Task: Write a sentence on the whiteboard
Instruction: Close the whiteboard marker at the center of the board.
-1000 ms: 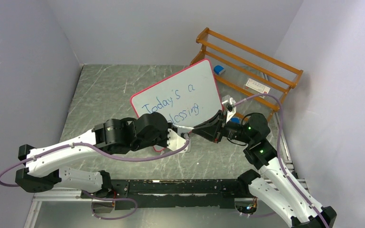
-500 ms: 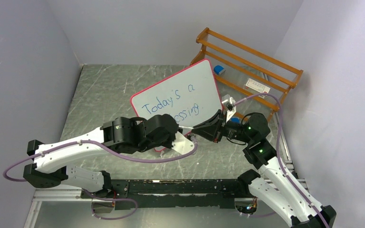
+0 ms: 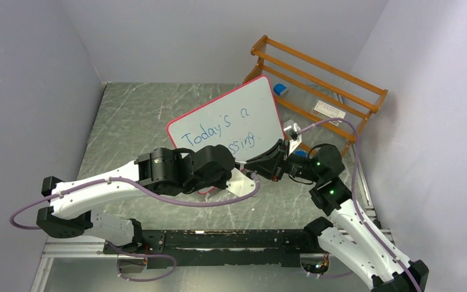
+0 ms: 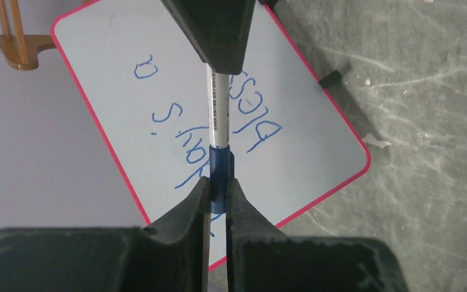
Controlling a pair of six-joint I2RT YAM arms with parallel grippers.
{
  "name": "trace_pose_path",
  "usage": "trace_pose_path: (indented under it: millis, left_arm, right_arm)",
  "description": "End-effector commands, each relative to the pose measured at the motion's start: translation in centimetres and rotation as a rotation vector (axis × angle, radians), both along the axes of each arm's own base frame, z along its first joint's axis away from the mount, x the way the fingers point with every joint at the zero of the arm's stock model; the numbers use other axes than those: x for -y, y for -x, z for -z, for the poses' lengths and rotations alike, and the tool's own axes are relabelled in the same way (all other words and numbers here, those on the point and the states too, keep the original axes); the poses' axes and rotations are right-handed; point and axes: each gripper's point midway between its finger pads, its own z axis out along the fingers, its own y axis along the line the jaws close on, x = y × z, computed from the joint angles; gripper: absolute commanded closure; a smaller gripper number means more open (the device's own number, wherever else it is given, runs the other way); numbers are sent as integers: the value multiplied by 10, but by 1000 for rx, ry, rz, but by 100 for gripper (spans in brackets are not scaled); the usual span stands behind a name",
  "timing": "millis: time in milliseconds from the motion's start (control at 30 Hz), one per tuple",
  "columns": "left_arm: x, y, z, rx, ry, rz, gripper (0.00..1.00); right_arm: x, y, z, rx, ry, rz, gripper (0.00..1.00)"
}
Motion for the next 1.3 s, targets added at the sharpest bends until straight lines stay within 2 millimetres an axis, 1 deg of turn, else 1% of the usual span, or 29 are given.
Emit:
trace_pose_path:
  millis: [0,167,233,267,433,600,667,767,833,1000,1100,1167,1267]
  left_arm:
    - [14,9,-8,33,-23,58,95]
    - [25,14,-5,55,-46,87,95]
    - [24,12,-3,67,-50,69,95]
    - [22,9,-4,80,-43,50,93]
    - [14,3,-14,98,29,-23,66]
    - [8,-3,-22,90,159,-159,44]
    - [6,-8,-27,74,258,-252,36]
    - [5,-12,-37,10,460,-417,23]
    - [6,-14,-41,-53,595,-525,19]
    - [16,-18,-38,-284,907,-748,18]
    - [14,-26,-28,-420,1107,-871,19]
    - [14,-29,-28,-518,1249,-899,20]
    - [10,-32,-35,-630,1458,-921,22]
  right_arm:
    - [-3,-2,-4,-8,-40,-11,100]
    - [-6,-7,-5,-13,-60,-9,100]
    - [-5,-11,-4,-9,-61,12,100]
    - [-5,-13,-3,-7,-61,26,100]
    - [-2,-20,5,-1,-70,72,100]
    - [3,-26,4,68,-106,125,100]
    - [6,-29,1,102,-128,156,100]
    - [12,-31,-4,158,-184,196,100]
    - [15,-33,-6,182,-210,224,100]
    - [23,-35,-7,236,-256,276,100]
    - [30,-36,-6,262,-278,325,100]
    - [32,-37,-5,274,-280,343,100]
    - [34,-37,-2,288,-276,355,100]
